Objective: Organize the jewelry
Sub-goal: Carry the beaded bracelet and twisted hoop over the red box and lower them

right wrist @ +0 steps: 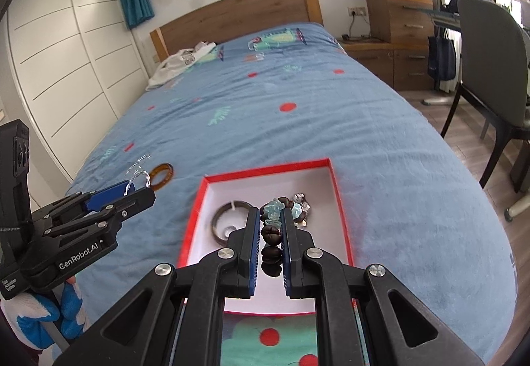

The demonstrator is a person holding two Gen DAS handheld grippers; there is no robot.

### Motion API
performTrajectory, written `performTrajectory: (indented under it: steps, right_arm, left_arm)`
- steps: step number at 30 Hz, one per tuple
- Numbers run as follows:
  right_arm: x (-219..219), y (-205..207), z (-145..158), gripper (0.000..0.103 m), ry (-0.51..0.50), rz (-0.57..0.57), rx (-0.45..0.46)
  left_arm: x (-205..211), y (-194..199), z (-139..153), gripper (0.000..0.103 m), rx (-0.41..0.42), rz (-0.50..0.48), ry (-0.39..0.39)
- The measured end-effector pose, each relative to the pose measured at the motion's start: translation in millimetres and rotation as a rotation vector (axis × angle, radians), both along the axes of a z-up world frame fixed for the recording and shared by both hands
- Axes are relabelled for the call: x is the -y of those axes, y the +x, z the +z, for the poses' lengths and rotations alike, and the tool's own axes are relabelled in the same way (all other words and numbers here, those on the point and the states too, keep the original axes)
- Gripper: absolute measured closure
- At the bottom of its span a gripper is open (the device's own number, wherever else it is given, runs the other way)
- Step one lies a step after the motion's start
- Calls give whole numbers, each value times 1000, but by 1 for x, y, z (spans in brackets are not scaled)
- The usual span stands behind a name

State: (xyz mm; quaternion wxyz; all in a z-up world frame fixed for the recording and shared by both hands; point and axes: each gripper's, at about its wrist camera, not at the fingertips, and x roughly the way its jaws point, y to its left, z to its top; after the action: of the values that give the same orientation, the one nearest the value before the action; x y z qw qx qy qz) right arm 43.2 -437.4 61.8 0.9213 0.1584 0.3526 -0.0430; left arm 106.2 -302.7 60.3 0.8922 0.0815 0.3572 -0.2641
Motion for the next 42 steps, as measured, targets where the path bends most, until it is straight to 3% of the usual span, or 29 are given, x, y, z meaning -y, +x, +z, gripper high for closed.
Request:
performTrajectory:
  steps: [16,42]
  right_arm:
    - [15,15,-59,91,21,12,-120]
    - [21,15,-97,91,-4,81,-239]
  left_arm:
    - [37,8,-60,65,-107,-53,56]
    - [50,16,-109,65,-201,-71,114]
